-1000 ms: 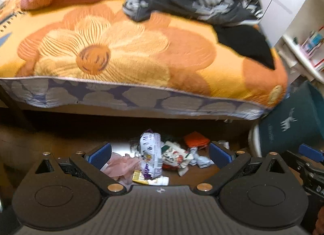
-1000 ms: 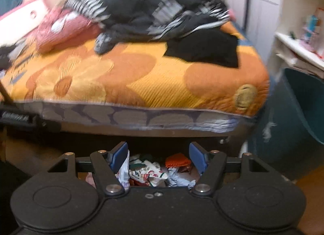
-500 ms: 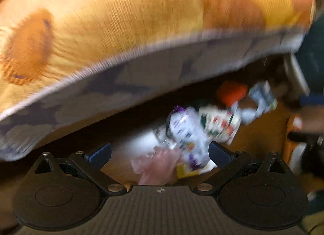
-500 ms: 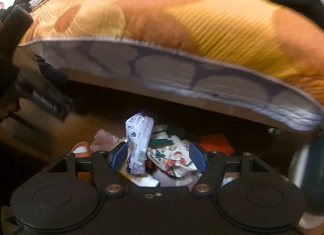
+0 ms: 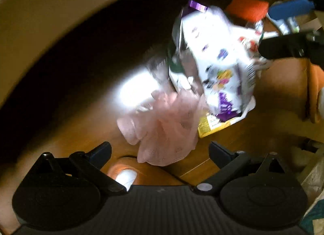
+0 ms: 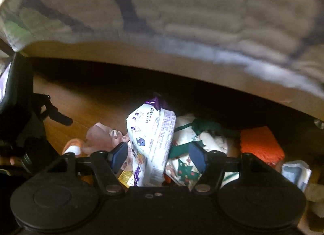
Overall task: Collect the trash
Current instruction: 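Grasp the pink mesh puff with the left tool while the right tool grasps the white-purple snack bag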
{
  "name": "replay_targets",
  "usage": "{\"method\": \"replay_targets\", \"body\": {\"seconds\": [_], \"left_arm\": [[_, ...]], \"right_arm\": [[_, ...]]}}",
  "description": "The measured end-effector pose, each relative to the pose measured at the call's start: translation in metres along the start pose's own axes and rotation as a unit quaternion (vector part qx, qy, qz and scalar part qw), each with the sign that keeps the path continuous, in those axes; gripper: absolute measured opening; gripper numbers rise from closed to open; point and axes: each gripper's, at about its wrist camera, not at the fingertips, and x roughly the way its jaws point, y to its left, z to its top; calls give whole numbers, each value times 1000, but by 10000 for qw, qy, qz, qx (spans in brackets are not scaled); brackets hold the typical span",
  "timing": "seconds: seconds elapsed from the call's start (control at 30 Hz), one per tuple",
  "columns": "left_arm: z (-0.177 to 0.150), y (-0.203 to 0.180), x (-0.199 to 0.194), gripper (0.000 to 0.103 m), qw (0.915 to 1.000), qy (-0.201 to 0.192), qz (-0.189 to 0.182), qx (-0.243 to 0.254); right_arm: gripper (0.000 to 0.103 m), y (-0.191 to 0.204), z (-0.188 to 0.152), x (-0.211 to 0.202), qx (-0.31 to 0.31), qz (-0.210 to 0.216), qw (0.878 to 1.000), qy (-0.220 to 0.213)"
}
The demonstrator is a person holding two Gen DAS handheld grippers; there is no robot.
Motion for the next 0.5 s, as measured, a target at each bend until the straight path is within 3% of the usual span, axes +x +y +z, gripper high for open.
{"method": "replay_targets", "body": {"seconds": [0.3,0.37,0.5], "left_arm": [[-7,-1,59,102,10000,84,-27,19],[-8,-3,68,96,10000,76,0,26],[-9,1,82,75,9998,155,-63,-57]], "right_arm": [[64,2,5,44,83,-24,9999,108],[64,3,5,48,59,-40,9999,125],[63,6,5,50,28,-89,9998,146]]}}
